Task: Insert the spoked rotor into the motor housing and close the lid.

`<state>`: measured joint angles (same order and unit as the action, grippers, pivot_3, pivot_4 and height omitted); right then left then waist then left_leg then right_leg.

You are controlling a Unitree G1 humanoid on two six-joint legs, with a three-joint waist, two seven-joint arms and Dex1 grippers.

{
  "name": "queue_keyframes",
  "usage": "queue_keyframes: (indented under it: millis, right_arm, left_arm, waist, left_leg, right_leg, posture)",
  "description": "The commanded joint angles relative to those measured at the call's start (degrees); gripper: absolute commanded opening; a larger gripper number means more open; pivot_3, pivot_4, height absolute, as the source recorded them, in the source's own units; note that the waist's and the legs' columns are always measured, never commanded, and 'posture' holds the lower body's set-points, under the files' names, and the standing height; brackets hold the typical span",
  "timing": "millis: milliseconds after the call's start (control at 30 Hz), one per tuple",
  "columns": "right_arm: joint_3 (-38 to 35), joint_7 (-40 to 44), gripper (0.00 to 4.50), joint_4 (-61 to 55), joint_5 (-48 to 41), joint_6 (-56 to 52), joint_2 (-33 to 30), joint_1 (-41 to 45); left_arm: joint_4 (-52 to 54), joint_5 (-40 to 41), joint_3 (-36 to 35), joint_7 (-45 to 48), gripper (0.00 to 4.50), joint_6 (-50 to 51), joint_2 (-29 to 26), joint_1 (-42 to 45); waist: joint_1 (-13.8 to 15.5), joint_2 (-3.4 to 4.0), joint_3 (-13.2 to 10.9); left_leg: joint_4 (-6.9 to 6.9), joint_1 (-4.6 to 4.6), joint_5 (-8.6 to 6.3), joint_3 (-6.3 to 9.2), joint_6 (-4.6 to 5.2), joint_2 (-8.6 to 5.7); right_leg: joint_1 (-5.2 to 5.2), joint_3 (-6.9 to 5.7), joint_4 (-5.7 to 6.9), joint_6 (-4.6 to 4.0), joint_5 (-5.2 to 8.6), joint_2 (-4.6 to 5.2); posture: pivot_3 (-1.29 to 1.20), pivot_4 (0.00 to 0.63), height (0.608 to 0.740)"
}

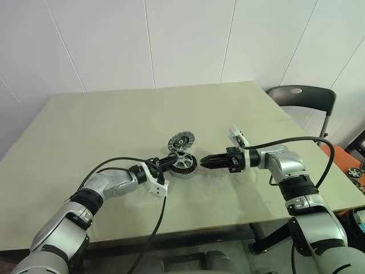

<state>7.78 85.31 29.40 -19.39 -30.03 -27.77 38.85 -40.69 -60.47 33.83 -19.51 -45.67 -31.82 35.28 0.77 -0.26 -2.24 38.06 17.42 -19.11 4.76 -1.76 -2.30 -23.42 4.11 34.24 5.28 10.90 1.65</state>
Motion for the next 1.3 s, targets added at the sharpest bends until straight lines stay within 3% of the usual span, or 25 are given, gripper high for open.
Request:
queue_keyframes:
  millis: [33, 600, 700, 900, 1300]
  right_arm:
    - [-0.73, -0.33, 0.65, -1.98, -0.80, 0.75, 0.24, 0.38]
    - [0.07, -1.41, 0.65, -0.95, 0.24, 2.42, 0.87, 0.58]
    - [0.17, -1.65, 0.65, -0.86, 0.38, 2.83, 1.10, 0.57]
    - [0.12, -2.01, 0.65, 0.29, 0.73, 3.81, 1.42, 0.92]
    - [0.06, -1.93, 0.65, 3.12, 1.66, 6.06, 1.80, 1.35]
  left_arm:
    - [1.85, -0.82, 0.45, -2.70, 0.59, 0.83, 0.02, 2.30]
    - [0.00, 2.22, 0.84, -1.13, 0.59, -0.31, 0.36, 1.49]
    - [0.06, 2.78, 0.87, -0.84, 1.34, -0.69, 0.24, 1.27]
    - [-0.27, 2.39, 1.55, -1.11, 3.27, 0.00, 0.12, 1.37]
    - [0.04, 6.33, 0.37, 2.16, 3.27, 0.05, -0.35, 1.02]
  waist:
    - [0.05, 0.00, 0.00]
    - [-0.06, 0.00, 0.00]
    - [-0.04, 0.00, 0.00]
    - [0.05, 0.00, 0.03]
    - [-0.04, -0.01, 0.07]
  left_leg:
    - [0.00, 0.00, 0.00, 0.01, 0.00, 0.00]
    - [-0.01, 0.01, 0.00, 0.01, 0.01, 0.01]
    - [-0.01, 0.01, 0.00, 0.01, 0.01, 0.01]
    - [-0.01, -0.02, 0.00, 0.02, 0.01, 0.01]
    - [0.03, -0.08, 0.00, 0.00, 0.01, 0.01]
  right_leg:
    - [0.00, 0.00, 0.00, 0.00, 0.00, 0.00]
    - [-0.02, -0.01, 0.00, -0.01, 0.00, -0.02]
    - [-0.01, -0.01, 0.00, -0.01, 0.00, -0.02]
    - [0.02, -0.01, 0.01, -0.01, 0.00, -0.01]
    - [0.12, 0.00, 0.00, 0.00, 0.00, -0.02]
  posture:
    - [0.00, 0.000, 0.740]
    - [0.00, 0.000, 0.740]
    - [0.00, 0.000, 0.740]
    - [0.00, 0.000, 0.740]
    - [0.00, 0.000, 0.740]
